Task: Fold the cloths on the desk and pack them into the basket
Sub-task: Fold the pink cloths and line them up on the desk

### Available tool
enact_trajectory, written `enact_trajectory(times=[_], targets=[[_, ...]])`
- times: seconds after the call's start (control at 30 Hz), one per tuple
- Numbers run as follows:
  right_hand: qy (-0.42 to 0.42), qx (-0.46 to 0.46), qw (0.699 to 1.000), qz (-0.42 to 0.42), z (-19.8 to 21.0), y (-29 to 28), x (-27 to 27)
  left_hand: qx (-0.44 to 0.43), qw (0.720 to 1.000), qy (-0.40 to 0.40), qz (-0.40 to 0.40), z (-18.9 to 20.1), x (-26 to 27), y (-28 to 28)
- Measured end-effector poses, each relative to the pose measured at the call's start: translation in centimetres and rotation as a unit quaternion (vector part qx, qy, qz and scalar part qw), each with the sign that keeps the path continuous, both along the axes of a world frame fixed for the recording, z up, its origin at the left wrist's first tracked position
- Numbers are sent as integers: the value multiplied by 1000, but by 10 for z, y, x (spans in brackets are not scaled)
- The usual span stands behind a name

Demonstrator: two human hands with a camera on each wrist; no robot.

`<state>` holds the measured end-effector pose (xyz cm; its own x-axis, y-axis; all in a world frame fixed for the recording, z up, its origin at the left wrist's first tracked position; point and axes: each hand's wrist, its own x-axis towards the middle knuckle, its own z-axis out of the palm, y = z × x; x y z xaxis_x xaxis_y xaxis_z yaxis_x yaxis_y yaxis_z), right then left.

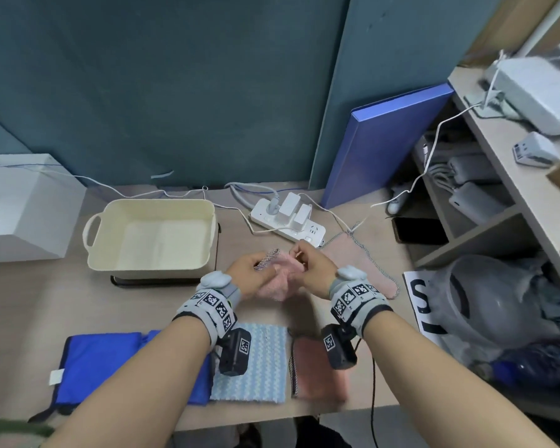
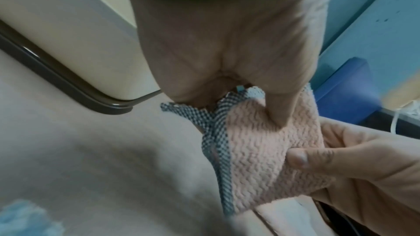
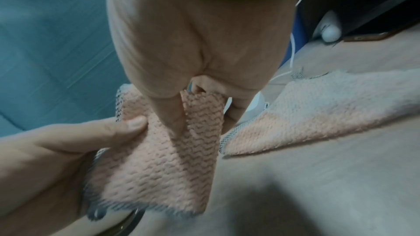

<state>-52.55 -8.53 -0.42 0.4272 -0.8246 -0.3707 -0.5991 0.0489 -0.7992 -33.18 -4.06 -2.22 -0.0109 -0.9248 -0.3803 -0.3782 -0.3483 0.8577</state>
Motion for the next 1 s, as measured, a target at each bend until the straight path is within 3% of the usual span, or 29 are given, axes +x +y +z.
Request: enact_trajectory(times=[0.1, 0.17, 0.27, 0.4, 0.5, 0.7, 0.83, 1.0], targets=[[-3, 11, 999, -30, 16, 17, -20, -9, 1000, 3, -29, 10, -18, 7], [1, 11, 998, -57, 22, 24, -31, -42, 998, -46, -29, 9, -32, 10], [-4, 22, 988, -151, 24, 47, -58, -52, 997, -48, -6, 6, -59, 32], [-13, 155, 966, -205, 8, 76, -87, -32, 998, -27, 47, -4, -87, 65], [4, 203, 961, -189, -13, 96, -101, 3, 997, -54, 53, -26, -100, 92], [63, 171, 975, -127, -50, 117, -123, 81, 985, -140, 56, -43, -124, 135], [101, 161, 980, -63, -72, 133, -130, 128, 963, -218, 95, -47, -143, 152], [111, 120, 986, -27, -63, 136, -135, 111, 954, -252, 117, -46, -154, 161]])
